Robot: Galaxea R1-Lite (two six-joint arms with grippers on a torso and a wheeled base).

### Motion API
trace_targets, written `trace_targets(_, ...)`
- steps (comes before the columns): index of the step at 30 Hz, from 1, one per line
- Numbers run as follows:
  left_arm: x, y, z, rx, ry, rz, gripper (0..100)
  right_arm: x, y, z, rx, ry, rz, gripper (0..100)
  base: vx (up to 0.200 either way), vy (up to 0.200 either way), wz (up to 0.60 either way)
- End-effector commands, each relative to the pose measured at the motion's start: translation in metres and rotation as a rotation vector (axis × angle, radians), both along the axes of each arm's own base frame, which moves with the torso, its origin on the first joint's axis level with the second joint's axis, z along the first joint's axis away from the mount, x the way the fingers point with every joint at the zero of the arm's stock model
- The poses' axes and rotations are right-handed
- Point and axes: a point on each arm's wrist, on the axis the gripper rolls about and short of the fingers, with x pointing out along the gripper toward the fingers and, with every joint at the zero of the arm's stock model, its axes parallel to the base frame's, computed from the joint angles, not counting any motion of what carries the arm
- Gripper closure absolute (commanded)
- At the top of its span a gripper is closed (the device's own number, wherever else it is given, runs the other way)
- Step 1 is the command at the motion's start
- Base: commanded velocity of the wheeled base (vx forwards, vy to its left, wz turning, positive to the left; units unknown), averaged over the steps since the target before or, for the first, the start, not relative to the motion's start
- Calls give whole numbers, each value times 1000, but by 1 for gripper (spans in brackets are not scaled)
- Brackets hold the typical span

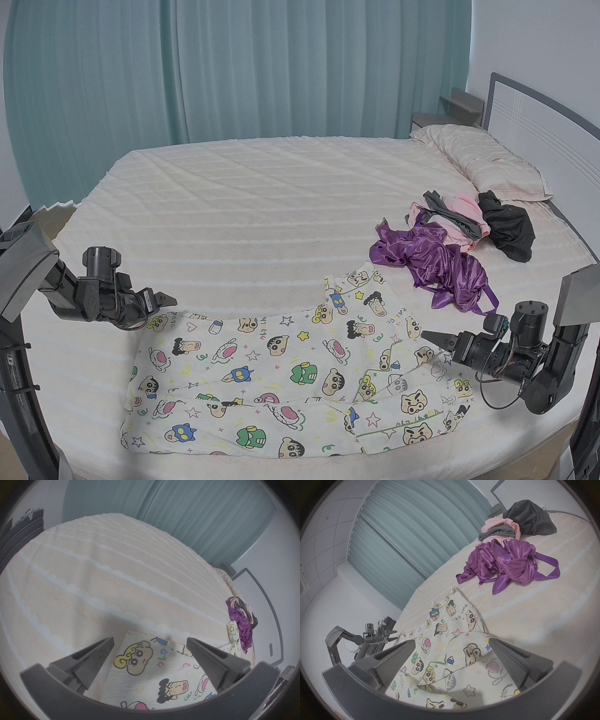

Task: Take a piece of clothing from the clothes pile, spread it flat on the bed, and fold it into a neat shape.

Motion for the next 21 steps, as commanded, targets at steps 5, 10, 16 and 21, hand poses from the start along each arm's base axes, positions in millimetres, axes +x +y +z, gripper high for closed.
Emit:
trace_targets(5, 0, -3, -18, 4, 44, -11, 0, 0, 0, -5, -3, 17, 2, 0, 0, 0, 0)
trace_targets(10, 0, -3, -18, 3, 48, -10, 0, 1, 1, -6, -2, 16, 2, 0, 0, 0, 0)
trace_targets(16, -2, -3, -16, 1, 46, -9, 100, 8, 2, -4, 0, -5, 2, 0, 0, 0, 0)
trace_targets(21, -3, -2, -5, 2, 22, -3, 100, 32, 10, 0, 4, -37, 15, 0, 0, 0, 0)
